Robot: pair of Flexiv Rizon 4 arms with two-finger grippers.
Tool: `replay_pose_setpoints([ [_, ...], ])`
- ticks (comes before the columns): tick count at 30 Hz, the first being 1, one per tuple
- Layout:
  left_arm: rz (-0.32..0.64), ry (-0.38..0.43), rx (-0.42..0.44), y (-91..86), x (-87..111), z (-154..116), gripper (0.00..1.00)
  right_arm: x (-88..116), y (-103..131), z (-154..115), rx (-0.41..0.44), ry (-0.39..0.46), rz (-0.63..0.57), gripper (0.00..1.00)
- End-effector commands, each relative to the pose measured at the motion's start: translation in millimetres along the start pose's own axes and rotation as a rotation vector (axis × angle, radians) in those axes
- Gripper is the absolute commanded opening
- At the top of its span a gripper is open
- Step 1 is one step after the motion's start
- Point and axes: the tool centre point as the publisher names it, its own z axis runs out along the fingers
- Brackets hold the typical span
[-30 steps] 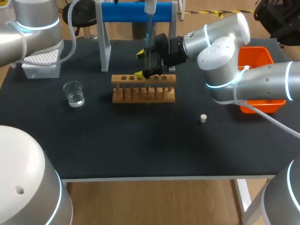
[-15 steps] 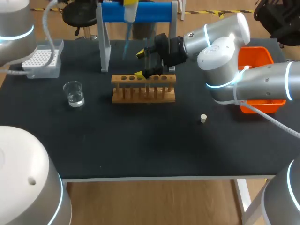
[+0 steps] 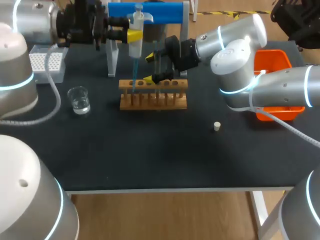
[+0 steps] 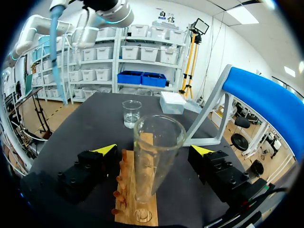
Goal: Invert the test tube, pick up the pipette, mount the tip to pipette, aspirate from beaker and dispense into the tube, eject the tip, return the pipette, and cap with the stopper.
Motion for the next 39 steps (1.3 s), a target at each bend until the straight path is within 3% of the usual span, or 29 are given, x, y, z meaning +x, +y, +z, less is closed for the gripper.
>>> replay_pose_setpoints([
  [1,0.003,-0.086,0.027,11.4,10.4,9.2,0.0,-0.3,0.4,-0.2,0.002,0.0,0.0,1.0],
  [12,-0.017,-0.088,0.063,32.2,10.2,32.6,0.0,-0.3,0.4,-0.2,0.002,0.0,0.0,1.0],
  [22,-0.036,-0.078,0.066,37.5,9.1,46.5,0.0,-0.3,0.4,-0.2,0.002,0.0,0.0,1.0],
  [39,-0.042,-0.201,0.018,41.9,7.5,49.3,0.0,-0.3,0.4,-0.2,0.002,0.0,0.0,1.0],
])
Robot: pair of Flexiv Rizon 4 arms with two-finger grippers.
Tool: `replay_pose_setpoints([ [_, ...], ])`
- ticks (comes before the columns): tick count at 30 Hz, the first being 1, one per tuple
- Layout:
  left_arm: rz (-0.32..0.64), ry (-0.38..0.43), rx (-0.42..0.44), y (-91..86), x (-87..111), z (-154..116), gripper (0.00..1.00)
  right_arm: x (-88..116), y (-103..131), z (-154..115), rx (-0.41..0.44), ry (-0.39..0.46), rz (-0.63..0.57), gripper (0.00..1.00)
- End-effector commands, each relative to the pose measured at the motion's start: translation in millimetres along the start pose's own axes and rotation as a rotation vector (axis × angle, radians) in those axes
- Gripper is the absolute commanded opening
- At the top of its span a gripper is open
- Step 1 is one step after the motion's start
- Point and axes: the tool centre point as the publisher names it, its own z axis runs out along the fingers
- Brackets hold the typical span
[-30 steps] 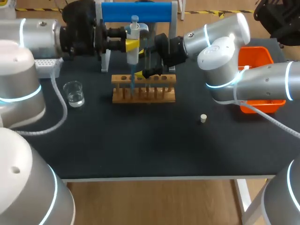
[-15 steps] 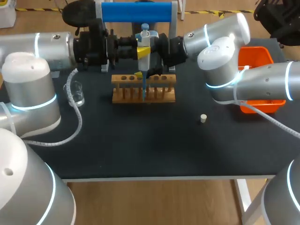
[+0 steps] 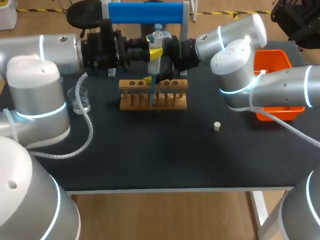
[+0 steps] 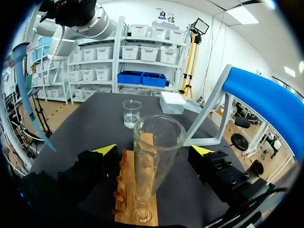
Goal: Invert the test tube, pick up the pipette, mount the tip to pipette, aspirate from beaker and dispense into the tube, eject the tip, return the pipette, and cap with the stopper.
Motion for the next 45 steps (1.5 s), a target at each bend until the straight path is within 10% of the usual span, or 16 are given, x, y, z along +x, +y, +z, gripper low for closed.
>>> replay_pose_setpoints([
  [1,0.001,-0.02,0.006,0.7,4.9,2.5,0.0,-0.3,0.3,-0.2,0.002,0.0,0.0,1.0],
  [28,-0.009,-0.03,0.064,5.3,8.1,3.1,0.0,-0.3,0.3,-0.2,0.002,0.0,0.0,1.0],
  [45,-0.009,-0.03,0.064,5.3,8.1,3.1,0.0,-0.7,-19.5,-51.3,-0.02,-0.02,0.031,1.0],
])
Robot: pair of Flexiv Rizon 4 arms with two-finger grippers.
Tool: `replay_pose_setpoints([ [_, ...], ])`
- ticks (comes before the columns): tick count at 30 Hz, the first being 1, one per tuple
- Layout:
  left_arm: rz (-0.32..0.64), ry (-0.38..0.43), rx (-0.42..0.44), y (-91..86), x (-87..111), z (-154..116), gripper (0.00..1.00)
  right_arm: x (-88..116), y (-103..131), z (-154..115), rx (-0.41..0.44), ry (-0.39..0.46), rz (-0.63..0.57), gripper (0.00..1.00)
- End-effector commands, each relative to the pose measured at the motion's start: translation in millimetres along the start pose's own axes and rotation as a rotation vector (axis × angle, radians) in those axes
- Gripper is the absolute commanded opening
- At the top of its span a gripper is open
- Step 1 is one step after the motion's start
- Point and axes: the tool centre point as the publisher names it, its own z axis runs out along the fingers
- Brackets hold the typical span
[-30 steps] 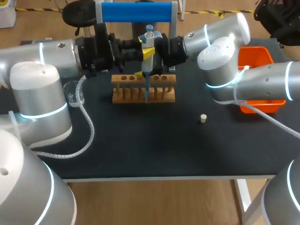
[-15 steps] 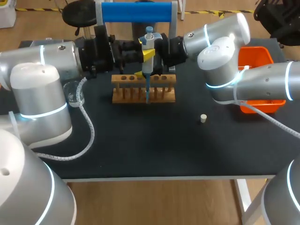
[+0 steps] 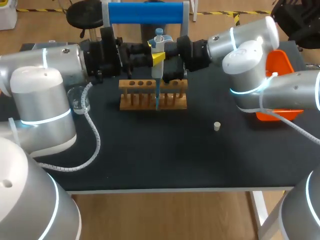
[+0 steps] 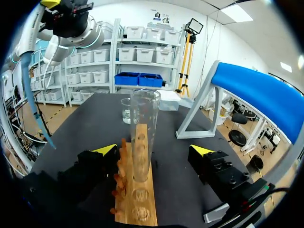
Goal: Invert the test tube, pick up the pipette, mount the tip to pipette, aspirate from beaker and dispense into the tube, eject the tip, return the pipette, and cap with the stopper.
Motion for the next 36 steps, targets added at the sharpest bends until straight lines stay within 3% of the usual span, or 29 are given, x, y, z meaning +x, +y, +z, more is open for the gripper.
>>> replay_pose_setpoints([
  [1,0.001,0.0,0.002,0.0,0.7,-0.3,0.0,5.0,0.4,-22.1,-0.008,0.0,-0.004,1.0],
  [9,0.001,0.0,0.002,0.0,0.7,-0.3,0.0,24.6,5.2,-63.3,-0.037,0.008,-0.036,1.0],
  [20,0.001,0.0,0.002,0.0,0.7,-0.3,0.0,52.5,30.2,-135.9,-0.167,-0.058,0.072,1.0],
  [36,0.001,0.0,0.002,0.0,0.7,-0.3,0.0,103.3,75.9,-181.2,-0.357,-0.024,0.087,1.0],
])
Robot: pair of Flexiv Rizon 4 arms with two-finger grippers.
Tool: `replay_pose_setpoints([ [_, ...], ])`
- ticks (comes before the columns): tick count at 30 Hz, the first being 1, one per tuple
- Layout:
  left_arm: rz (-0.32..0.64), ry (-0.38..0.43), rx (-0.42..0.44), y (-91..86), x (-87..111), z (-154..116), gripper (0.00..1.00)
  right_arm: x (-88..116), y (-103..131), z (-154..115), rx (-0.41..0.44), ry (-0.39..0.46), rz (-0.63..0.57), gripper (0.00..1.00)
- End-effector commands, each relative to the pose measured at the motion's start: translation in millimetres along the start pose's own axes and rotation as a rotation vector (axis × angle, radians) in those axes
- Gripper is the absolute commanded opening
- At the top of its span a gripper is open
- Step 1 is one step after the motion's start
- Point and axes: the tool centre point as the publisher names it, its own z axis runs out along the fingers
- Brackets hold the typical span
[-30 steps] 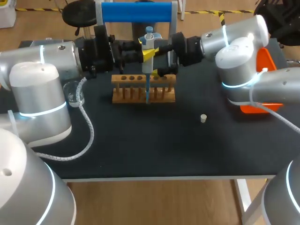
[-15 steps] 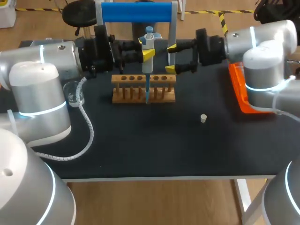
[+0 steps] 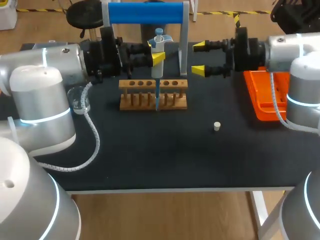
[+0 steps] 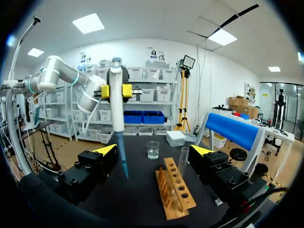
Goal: Invert the test tube, pick up the pipette, mount the tip to pipette, aspirate from beaker and dispense into the tube, eject the tip, return the pipette, and cap with the stopper.
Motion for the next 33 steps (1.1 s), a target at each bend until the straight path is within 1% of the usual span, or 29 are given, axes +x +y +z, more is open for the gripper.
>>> replay_pose_setpoints([
  [1,0.001,-0.001,0.003,0.2,0.7,0.0,0.0,19.5,6.2,-17.7,-0.027,-0.015,0.0,1.0],
  [7,0.001,-0.001,0.003,0.2,0.7,0.0,0.0,34.3,15.7,-10.7,-0.054,0.018,-0.009,1.0],
  [14,0.001,-0.001,0.003,0.2,0.7,0.0,0.0,43.5,23.4,-2.3,-0.093,0.051,-0.005,1.0],
  [18,0.001,-0.001,0.003,0.2,0.7,0.0,0.0,50.0,26.1,6.6,-0.108,0.09,-0.017,1.0],
  [23,0.001,-0.001,0.003,0.2,0.7,0.0,0.0,54.9,30.0,19.9,-0.122,0.128,-0.021,1.0],
  [33,0.001,-0.001,0.003,0.2,0.7,0.0,0.0,61.7,40.2,43.5,-0.154,0.164,-0.017,1.0],
])
